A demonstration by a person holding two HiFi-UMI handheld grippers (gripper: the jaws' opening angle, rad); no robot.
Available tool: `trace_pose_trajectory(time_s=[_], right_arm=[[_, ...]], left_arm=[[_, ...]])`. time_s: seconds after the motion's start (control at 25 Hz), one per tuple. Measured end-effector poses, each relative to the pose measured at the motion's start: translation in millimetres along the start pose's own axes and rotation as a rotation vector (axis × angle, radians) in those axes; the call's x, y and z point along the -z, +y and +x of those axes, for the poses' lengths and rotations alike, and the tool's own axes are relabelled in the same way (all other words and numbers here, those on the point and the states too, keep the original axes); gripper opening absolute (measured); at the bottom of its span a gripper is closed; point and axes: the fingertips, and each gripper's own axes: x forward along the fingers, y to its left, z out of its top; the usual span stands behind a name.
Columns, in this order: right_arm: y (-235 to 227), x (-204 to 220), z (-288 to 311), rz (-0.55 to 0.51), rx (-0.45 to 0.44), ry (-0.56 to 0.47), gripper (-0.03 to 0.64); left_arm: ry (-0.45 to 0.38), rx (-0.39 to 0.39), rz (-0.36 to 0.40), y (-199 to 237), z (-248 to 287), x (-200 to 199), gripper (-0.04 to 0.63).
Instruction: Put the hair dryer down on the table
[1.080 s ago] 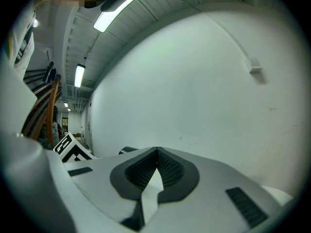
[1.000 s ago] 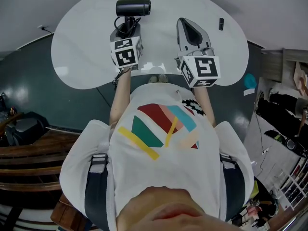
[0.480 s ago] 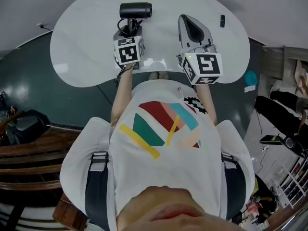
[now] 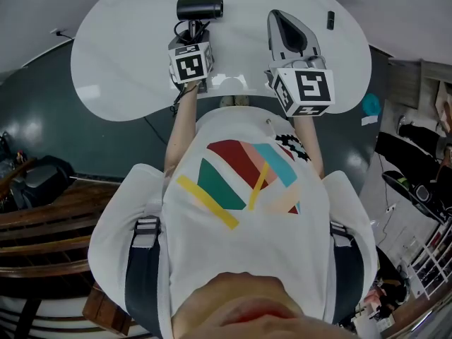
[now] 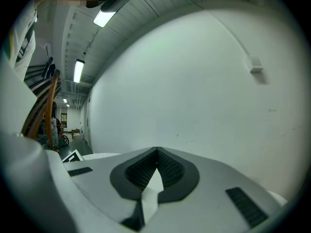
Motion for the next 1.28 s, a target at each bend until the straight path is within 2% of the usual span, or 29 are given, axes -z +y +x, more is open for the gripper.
trace_pose_trajectory(time_s=[0.4, 0.72, 1.28], right_arm=[[-7, 2, -3, -0.016, 0.018, 0.013, 0.011], [-16, 5, -5, -0.026, 0.034, 0.021, 0.011], [-13, 0, -12, -0.035, 0.047, 0.011, 0.011]], left_arm=[[0.064, -0.016, 0.033, 1, 17, 21, 0.222], [0.097, -0.012, 0.030, -5, 29, 32, 0.222], [0.140, -0.028, 0.048, -1, 31, 35, 0.222]])
